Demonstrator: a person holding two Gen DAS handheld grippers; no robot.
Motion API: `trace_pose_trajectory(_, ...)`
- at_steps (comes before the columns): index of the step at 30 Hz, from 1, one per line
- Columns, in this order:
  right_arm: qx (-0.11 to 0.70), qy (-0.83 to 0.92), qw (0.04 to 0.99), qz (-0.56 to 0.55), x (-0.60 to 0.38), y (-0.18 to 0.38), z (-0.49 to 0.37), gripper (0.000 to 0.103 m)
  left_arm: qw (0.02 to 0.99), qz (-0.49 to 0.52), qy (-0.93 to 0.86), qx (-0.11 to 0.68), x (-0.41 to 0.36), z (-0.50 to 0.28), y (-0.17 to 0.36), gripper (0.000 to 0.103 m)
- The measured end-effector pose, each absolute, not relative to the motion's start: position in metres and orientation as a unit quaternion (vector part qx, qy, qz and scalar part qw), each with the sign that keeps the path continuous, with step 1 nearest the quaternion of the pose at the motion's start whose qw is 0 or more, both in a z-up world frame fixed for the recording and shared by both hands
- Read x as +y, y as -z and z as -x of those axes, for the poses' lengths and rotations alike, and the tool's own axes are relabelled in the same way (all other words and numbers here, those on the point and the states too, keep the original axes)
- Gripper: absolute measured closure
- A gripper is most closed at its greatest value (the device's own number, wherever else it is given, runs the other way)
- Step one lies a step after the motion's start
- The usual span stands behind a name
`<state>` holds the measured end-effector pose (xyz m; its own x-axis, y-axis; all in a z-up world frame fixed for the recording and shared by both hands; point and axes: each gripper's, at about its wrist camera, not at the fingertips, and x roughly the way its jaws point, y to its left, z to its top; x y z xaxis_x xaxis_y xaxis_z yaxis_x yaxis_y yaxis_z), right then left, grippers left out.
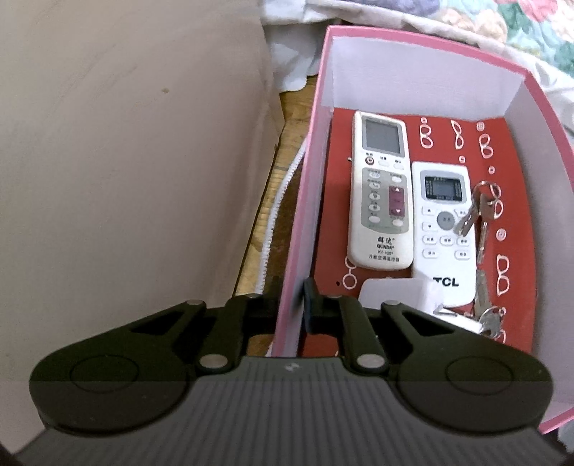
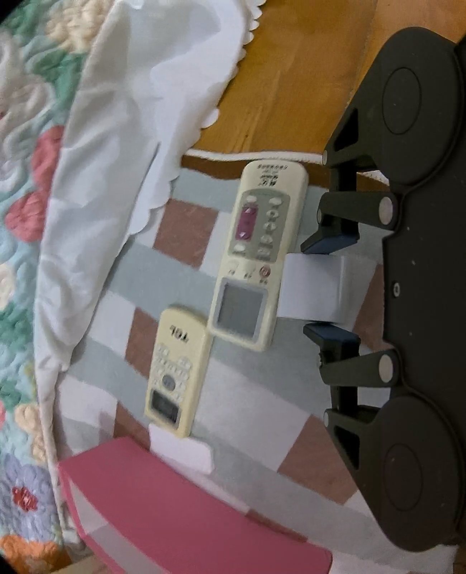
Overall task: Organize rigid objects
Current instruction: 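Carry the white square charger into the pink box and release it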
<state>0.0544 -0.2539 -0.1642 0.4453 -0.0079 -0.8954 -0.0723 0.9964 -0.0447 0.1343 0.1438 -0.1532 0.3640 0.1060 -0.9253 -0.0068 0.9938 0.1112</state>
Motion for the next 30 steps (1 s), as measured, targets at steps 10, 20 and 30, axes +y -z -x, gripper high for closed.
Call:
trace_pose_trajectory(10, 0.459, -0.119, 0.88, 0.018, -0.201, 0.084, -0.042, 0.056, 0.82, 0.017, -0.045, 0.571, 0.157, -0.133, 0.148, 0.094)
trace_pose_trajectory(20, 0.435, -0.222, 0.872, -0.025, -0.139, 0.04, -0.019, 0.056, 0.814, 0.044, -0.052, 0.576, 0.163, -0.132, 0.145, 0.094)
trace_pose_trajectory(30, 0.427, -0.264, 0.865, -0.01, -0.095, 0.031, 0.007, 0.056, 0.806, 0.083, -0.049, 0.584, 0.174, -0.13, 0.141, 0.095)
